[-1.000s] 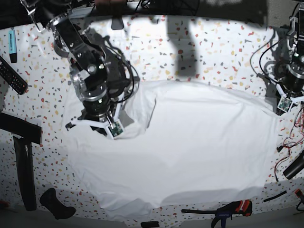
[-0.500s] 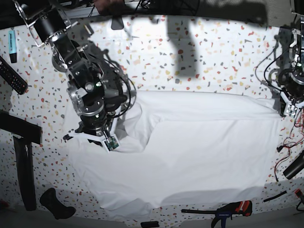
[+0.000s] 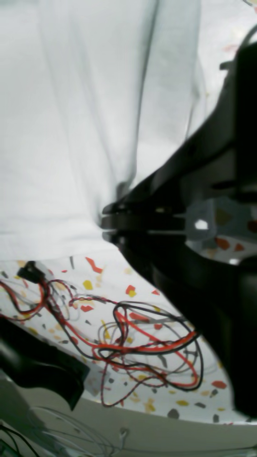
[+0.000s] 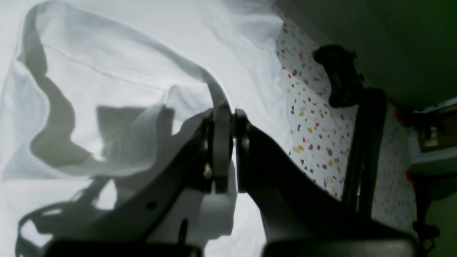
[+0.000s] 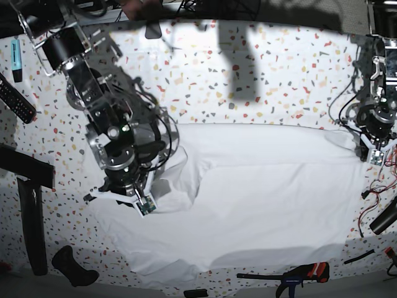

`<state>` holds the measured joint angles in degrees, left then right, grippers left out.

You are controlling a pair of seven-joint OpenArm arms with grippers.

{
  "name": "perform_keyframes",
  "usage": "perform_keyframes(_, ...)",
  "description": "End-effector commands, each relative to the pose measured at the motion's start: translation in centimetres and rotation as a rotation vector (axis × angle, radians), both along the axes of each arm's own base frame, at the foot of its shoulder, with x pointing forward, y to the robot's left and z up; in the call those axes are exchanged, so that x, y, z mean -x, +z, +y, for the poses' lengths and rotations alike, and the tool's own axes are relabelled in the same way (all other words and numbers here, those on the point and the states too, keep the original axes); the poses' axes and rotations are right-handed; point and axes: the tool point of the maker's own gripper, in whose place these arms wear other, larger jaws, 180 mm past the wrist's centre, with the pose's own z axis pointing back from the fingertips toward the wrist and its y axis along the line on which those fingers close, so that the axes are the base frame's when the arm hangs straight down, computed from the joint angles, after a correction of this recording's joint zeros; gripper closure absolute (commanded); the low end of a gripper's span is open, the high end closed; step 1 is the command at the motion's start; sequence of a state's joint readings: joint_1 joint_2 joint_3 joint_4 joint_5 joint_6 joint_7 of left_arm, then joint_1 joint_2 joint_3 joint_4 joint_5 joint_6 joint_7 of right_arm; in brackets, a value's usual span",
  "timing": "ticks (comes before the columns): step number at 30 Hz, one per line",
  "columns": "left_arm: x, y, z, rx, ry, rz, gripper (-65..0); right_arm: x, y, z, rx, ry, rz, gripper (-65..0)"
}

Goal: Fold the T-shirt properly
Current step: 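Drag the grasped shoulder edge with the right gripper across the shirt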

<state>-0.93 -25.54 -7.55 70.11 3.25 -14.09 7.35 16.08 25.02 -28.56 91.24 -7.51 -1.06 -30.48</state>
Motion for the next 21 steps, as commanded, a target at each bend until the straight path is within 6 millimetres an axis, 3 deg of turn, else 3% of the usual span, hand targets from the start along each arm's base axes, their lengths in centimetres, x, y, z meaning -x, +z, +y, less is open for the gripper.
perform_keyframes(1, -1.2, 2.2, 0.7, -0.016, 0.003, -0.064, 0.0, -1.3, 1.9, -0.7, 0.011, -0.012, -0.061, 0.0)
perform_keyframes(6, -1.2, 2.2, 0.7, -0.016, 0.002, -0.065, 0.0, -3.6, 1.4, -2.4, 0.035, -0.042, -0.034, 0.0)
perform_keyframes(13, -1.2, 1.3, -0.9, 0.028, 0.005, -0.066, 0.0, -5.2, 0.1, -0.9, 0.033, 0.044, 0.04, 0.0)
perform_keyframes(21, -1.2, 0.8, -2.0, 0.047, 0.002, -0.064, 0.0, -7.5, 1.3, 1.4, -0.015, 0.067, 0.005, 0.0)
